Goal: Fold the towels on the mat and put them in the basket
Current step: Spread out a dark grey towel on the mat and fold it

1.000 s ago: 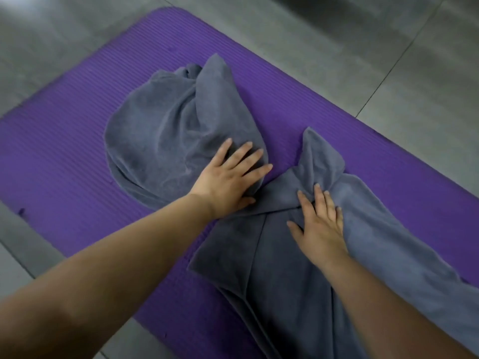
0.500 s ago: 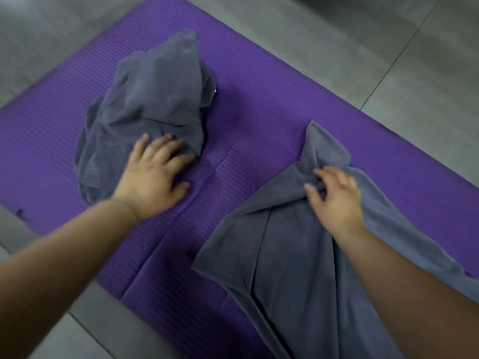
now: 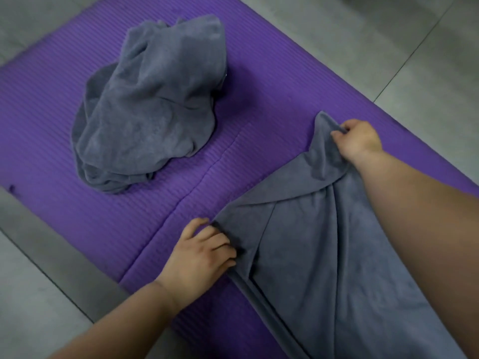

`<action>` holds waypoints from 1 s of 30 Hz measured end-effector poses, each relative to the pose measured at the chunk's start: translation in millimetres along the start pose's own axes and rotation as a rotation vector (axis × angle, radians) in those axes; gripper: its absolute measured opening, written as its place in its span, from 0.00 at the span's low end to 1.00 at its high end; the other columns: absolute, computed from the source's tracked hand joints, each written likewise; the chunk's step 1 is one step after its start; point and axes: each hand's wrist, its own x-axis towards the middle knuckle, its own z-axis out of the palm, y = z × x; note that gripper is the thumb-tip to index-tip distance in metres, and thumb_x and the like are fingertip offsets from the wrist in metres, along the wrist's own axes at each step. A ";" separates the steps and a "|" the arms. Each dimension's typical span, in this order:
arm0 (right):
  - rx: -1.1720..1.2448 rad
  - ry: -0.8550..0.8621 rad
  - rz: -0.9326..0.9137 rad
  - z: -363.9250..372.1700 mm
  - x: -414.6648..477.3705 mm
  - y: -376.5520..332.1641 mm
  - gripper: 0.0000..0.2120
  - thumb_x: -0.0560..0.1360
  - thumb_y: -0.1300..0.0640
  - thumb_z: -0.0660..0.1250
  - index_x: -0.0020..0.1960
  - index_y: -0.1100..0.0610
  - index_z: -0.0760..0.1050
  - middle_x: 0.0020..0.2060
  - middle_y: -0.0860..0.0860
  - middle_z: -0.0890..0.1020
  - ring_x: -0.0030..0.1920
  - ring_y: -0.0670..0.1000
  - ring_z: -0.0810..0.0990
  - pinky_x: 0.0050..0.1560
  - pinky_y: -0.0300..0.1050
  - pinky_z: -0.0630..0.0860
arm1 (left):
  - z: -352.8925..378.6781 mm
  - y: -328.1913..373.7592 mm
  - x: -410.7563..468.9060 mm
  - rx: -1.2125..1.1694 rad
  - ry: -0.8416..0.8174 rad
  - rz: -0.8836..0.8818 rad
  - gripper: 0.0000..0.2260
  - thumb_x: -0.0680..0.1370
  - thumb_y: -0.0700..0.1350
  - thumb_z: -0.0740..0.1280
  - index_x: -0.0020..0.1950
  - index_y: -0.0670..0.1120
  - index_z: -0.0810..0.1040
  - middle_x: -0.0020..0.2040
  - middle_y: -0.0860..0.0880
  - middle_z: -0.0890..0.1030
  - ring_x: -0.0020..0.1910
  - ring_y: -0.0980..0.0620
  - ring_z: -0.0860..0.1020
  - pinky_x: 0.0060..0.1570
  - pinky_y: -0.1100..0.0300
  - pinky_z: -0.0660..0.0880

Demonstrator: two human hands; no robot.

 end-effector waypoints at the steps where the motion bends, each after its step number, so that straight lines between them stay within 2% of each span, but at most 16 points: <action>1: 0.030 0.060 -0.028 -2.7 -0.5 -3.4 0.07 0.78 0.56 0.58 0.50 0.57 0.73 0.56 0.62 0.78 0.58 0.61 0.74 0.57 0.49 0.69 | -5.9 -4.3 -1.8 -0.017 0.046 0.006 0.14 0.76 0.52 0.59 0.36 0.51 0.81 0.34 0.54 0.79 0.42 0.56 0.69 0.64 0.60 0.56; 4: 0.157 0.217 -0.093 -13.7 3.8 -14.2 0.11 0.77 0.57 0.58 0.55 0.61 0.75 0.54 0.60 0.79 0.56 0.59 0.76 0.55 0.47 0.70 | -33.2 -18.6 -15.1 -0.008 0.111 0.010 0.13 0.80 0.53 0.54 0.43 0.52 0.75 0.40 0.53 0.78 0.46 0.53 0.71 0.68 0.63 0.53; 7: 0.264 0.223 -0.117 -17.5 14.2 -24.2 0.14 0.77 0.55 0.59 0.59 0.60 0.74 0.51 0.56 0.78 0.56 0.54 0.75 0.62 0.47 0.69 | -49.2 -33.7 -28.5 0.059 0.065 -0.019 0.09 0.79 0.53 0.55 0.44 0.53 0.72 0.48 0.53 0.74 0.51 0.49 0.71 0.69 0.62 0.51; 9: 0.247 0.144 -0.104 -10.4 14.3 -23.8 0.20 0.78 0.50 0.58 0.67 0.57 0.67 0.57 0.54 0.75 0.65 0.55 0.70 0.68 0.49 0.63 | -47.2 -39.5 -31.2 0.054 -0.011 -0.043 0.06 0.73 0.51 0.60 0.42 0.53 0.75 0.50 0.51 0.77 0.51 0.48 0.71 0.70 0.62 0.50; 11: 0.108 0.075 -0.104 -3.2 1.2 -14.7 0.27 0.78 0.48 0.58 0.73 0.56 0.57 0.69 0.56 0.66 0.71 0.57 0.60 0.70 0.51 0.56 | -40.8 -38.3 -27.0 -0.002 -0.077 -0.077 0.07 0.68 0.48 0.61 0.43 0.53 0.76 0.49 0.49 0.80 0.51 0.49 0.72 0.69 0.64 0.50; 12: 0.044 0.080 -0.121 -1.1 -10.4 -7.2 0.28 0.78 0.49 0.58 0.74 0.56 0.54 0.72 0.56 0.61 0.72 0.57 0.58 0.70 0.51 0.54 | -37.3 -35.7 -23.3 -0.036 -0.095 -0.101 0.09 0.67 0.48 0.60 0.46 0.54 0.75 0.49 0.48 0.81 0.51 0.50 0.72 0.68 0.65 0.51; 14: -0.026 0.106 -0.170 5.9 -37.6 13.6 0.29 0.78 0.51 0.59 0.75 0.56 0.52 0.74 0.56 0.56 0.74 0.57 0.54 0.71 0.50 0.51 | -30.1 -28.1 -13.7 -0.057 -0.085 -0.127 0.10 0.70 0.52 0.60 0.50 0.54 0.72 0.49 0.48 0.82 0.52 0.51 0.71 0.64 0.63 0.56; 16: -0.094 0.084 -0.200 21.0 -67.0 40.1 0.29 0.77 0.52 0.59 0.74 0.56 0.54 0.75 0.56 0.54 0.74 0.57 0.53 0.72 0.50 0.50 | -20.1 -17.2 -5.1 -0.031 -0.093 -0.119 0.15 0.72 0.58 0.59 0.51 0.51 0.75 0.50 0.47 0.82 0.53 0.51 0.71 0.60 0.59 0.62; 17: -0.120 0.087 -0.220 31.0 -82.5 53.3 0.28 0.77 0.53 0.60 0.74 0.58 0.57 0.74 0.58 0.56 0.73 0.59 0.56 0.71 0.51 0.52 | -14.8 -11.9 -2.1 -0.007 -0.102 -0.117 0.18 0.71 0.60 0.59 0.50 0.49 0.78 0.50 0.47 0.82 0.52 0.51 0.71 0.57 0.57 0.64; 19: -0.166 0.190 -0.296 53.2 -112.2 77.1 0.25 0.73 0.53 0.61 0.67 0.63 0.68 0.67 0.65 0.68 0.65 0.66 0.70 0.65 0.58 0.65 | -5.8 -3.6 2.9 0.045 -0.092 -0.142 0.17 0.68 0.57 0.60 0.49 0.47 0.78 0.47 0.46 0.82 0.50 0.50 0.70 0.52 0.56 0.64; 20: -0.172 0.238 -0.320 63.4 -124.7 86.9 0.25 0.70 0.52 0.59 0.62 0.65 0.73 0.62 0.67 0.73 0.58 0.68 0.75 0.60 0.58 0.70 | -2.1 -0.8 4.0 0.057 -0.075 -0.170 0.16 0.68 0.54 0.60 0.49 0.47 0.76 0.46 0.45 0.82 0.49 0.50 0.69 0.51 0.57 0.64; 21: -0.173 0.265 -0.341 71.0 -134.8 93.8 0.25 0.68 0.51 0.57 0.58 0.65 0.76 0.58 0.67 0.76 0.53 0.68 0.78 0.57 0.55 0.71 | 0.7 0.7 4.2 0.059 -0.046 -0.201 0.14 0.68 0.53 0.59 0.48 0.46 0.75 0.45 0.44 0.81 0.48 0.50 0.69 0.50 0.57 0.65; 22: -0.175 0.283 -0.364 76.8 -142.9 98.1 0.25 0.68 0.51 0.56 0.57 0.65 0.76 0.56 0.67 0.77 0.53 0.66 0.78 0.58 0.53 0.68 | 2.7 0.3 3.4 0.056 -0.013 -0.227 0.13 0.69 0.51 0.60 0.47 0.45 0.74 0.43 0.44 0.81 0.47 0.50 0.69 0.48 0.57 0.65; 24: -0.169 0.331 -0.424 83.3 -153.2 99.9 0.24 0.68 0.50 0.57 0.59 0.63 0.73 0.57 0.66 0.77 0.57 0.62 0.71 0.59 0.53 0.60 | 3.7 -1.9 3.5 0.060 0.043 -0.253 0.10 0.69 0.48 0.59 0.47 0.45 0.72 0.40 0.44 0.81 0.44 0.50 0.69 0.45 0.57 0.65; 27: -0.189 0.382 -0.482 86.7 -158.4 102.5 0.24 0.68 0.48 0.57 0.60 0.60 0.68 0.58 0.66 0.76 0.58 0.59 0.65 0.61 0.53 0.58 | -4.9 -1.6 5.3 0.021 0.103 -0.235 0.09 0.69 0.43 0.58 0.44 0.42 0.76 0.35 0.43 0.81 0.40 0.51 0.69 0.42 0.57 0.66; 30: -0.171 0.395 -0.455 82.1 -159.5 111.5 0.24 0.69 0.48 0.57 0.61 0.59 0.68 0.59 0.66 0.76 0.60 0.58 0.65 0.63 0.54 0.56 | -19.1 1.3 3.5 0.017 -0.001 -0.156 0.14 0.68 0.46 0.58 0.42 0.41 0.81 0.32 0.46 0.80 0.36 0.51 0.75 0.38 0.60 0.68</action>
